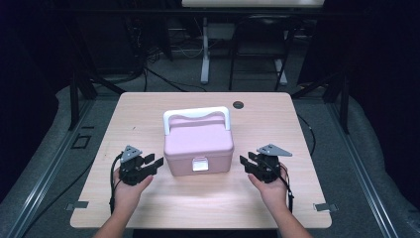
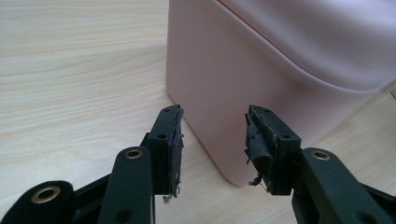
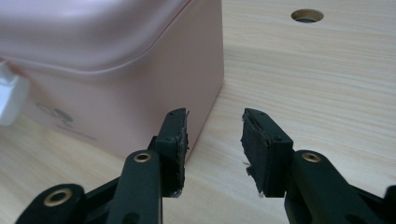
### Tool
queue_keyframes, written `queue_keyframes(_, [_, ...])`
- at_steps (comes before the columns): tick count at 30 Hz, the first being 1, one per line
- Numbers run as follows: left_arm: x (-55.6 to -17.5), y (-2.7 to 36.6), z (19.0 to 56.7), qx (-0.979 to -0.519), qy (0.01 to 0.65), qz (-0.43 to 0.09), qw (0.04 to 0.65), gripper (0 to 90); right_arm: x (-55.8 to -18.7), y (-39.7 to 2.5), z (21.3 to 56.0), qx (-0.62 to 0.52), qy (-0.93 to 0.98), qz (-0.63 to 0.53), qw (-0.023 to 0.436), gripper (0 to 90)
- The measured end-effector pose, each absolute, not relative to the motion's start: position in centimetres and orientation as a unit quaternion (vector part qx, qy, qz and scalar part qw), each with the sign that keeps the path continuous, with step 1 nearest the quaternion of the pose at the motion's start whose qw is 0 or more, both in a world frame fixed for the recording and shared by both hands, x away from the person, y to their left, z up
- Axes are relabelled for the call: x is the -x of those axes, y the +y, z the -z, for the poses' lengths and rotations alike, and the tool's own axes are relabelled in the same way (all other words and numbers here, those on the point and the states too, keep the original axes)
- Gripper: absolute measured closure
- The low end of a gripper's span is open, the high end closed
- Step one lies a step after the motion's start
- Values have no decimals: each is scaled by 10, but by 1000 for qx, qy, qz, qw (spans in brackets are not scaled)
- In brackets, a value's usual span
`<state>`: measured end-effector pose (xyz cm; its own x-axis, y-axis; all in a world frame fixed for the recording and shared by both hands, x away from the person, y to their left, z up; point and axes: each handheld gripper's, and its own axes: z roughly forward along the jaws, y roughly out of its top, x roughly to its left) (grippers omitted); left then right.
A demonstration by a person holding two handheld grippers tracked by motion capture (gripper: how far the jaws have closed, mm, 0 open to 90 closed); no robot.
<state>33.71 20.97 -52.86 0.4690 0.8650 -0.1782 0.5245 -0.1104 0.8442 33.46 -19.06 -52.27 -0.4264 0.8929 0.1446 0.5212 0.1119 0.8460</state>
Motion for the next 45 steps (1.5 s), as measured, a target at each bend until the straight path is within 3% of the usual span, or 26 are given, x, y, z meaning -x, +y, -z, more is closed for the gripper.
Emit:
queue_keyframes(21, [-343, 201, 536, -722, 476, -188, 465, 711, -368, -173, 536, -489, 718, -453, 201, 648])
queue_keyframes(35, [-341, 198, 535, -725, 472, -189, 465, 779, -364, -166, 536, -487, 718, -453, 207, 785])
queue_keyframes(40, [-340, 196, 535, -726, 472, -186, 465, 838, -360, -160, 535, -476, 725, -446, 221, 896])
queue_keyframes(45, [-339, 195, 533, -728, 475, -184, 459, 872, -357, -158, 535, -476, 726, -443, 224, 899])
